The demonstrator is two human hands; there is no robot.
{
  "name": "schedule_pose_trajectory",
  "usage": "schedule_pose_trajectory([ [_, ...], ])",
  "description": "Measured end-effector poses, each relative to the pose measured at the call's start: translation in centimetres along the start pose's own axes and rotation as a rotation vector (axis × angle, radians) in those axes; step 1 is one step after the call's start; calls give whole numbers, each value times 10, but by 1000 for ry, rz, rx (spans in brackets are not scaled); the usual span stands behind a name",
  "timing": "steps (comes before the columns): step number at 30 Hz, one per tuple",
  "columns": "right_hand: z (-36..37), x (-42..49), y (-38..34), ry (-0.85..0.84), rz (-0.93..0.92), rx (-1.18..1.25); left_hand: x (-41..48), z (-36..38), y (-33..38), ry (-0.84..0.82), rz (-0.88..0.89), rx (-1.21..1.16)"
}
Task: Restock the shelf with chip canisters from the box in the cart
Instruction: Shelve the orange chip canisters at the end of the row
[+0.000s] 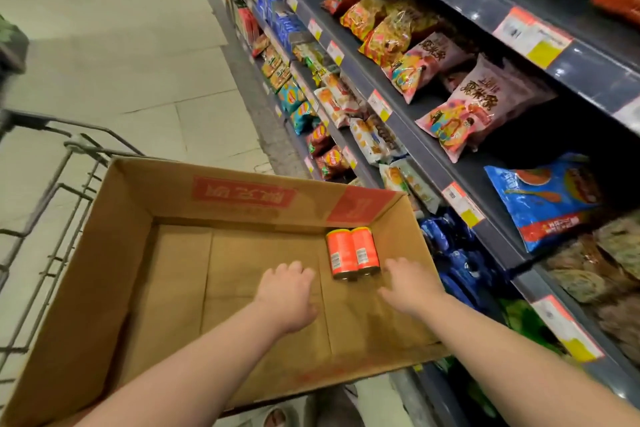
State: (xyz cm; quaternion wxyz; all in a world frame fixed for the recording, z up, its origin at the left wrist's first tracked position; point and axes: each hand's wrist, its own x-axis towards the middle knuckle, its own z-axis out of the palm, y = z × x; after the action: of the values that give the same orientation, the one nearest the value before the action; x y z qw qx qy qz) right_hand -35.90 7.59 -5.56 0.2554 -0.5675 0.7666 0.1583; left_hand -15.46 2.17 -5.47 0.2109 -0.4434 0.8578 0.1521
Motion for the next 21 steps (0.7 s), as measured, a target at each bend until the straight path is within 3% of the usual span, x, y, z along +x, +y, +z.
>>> schedule_pose_trajectory([
  [15, 42, 162, 22, -139, -19, 80, 141, 45, 21, -215, -129, -136],
  [21, 64, 194, 23, -138, 49, 194, 183, 65, 27, -210, -185, -249],
])
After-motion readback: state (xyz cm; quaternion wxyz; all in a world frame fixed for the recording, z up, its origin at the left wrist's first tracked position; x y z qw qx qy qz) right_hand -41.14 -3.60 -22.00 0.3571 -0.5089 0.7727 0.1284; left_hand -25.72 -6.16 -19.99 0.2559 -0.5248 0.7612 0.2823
